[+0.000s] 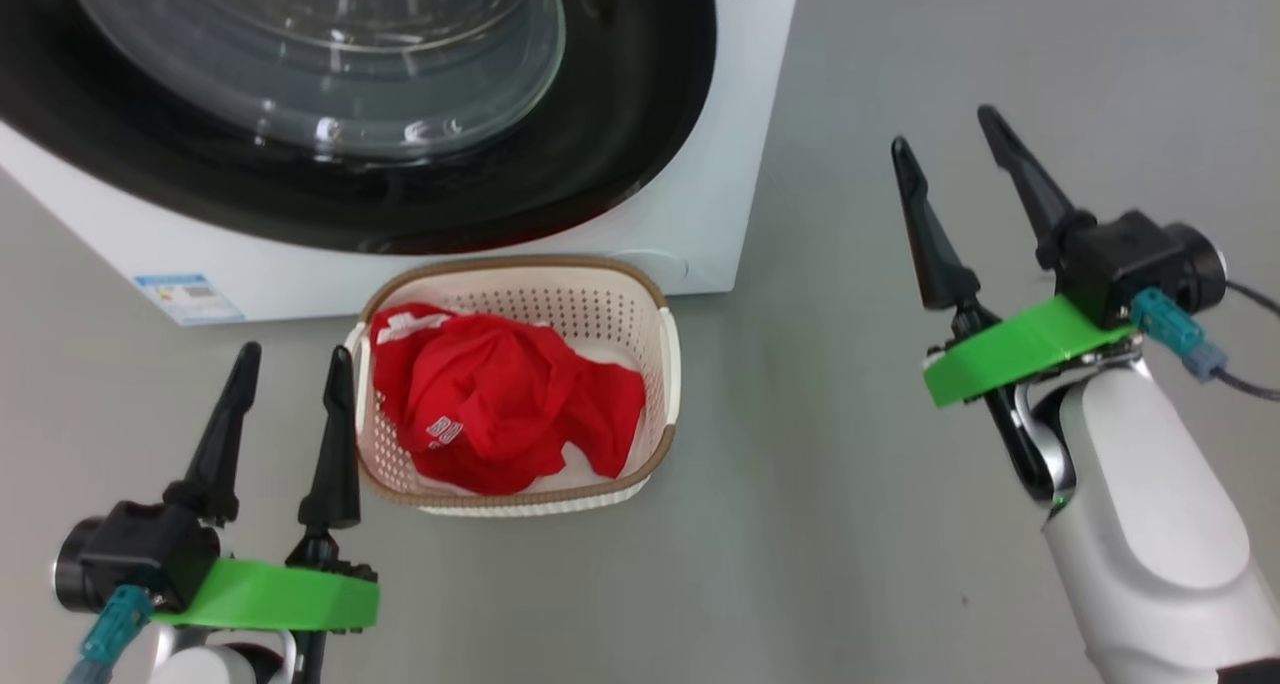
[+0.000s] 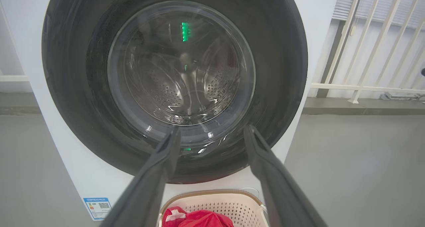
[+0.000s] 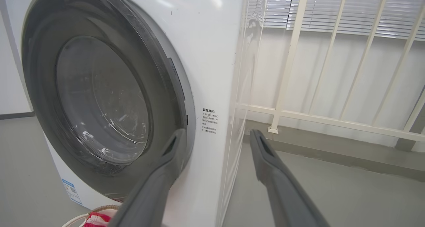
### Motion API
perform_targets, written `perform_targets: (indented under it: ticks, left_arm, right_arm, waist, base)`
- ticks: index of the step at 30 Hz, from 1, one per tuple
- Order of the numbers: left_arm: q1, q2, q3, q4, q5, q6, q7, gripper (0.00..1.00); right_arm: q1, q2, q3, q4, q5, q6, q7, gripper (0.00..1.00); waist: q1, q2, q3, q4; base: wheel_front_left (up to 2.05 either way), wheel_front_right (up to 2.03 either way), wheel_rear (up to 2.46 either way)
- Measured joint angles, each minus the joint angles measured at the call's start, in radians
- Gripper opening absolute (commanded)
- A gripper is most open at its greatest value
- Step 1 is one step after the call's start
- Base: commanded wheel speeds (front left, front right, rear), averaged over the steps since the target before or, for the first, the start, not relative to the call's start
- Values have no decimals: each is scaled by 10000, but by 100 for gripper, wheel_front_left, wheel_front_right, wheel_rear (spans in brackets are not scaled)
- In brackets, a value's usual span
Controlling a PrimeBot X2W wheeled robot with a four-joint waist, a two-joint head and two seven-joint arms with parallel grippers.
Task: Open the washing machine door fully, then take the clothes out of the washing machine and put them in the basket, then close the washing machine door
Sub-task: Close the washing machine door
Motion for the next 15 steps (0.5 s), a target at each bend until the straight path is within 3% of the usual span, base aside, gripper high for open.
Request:
perform_targets:
  ticks: [15]
  left_arm:
    - [906, 36, 98, 81, -178, 0, 0, 100]
  right_arm:
    - [2301, 69, -163, -901, -165, 0, 0, 100]
  waist:
    - [0, 0, -1216, -729]
  base:
    - [0, 0, 0]
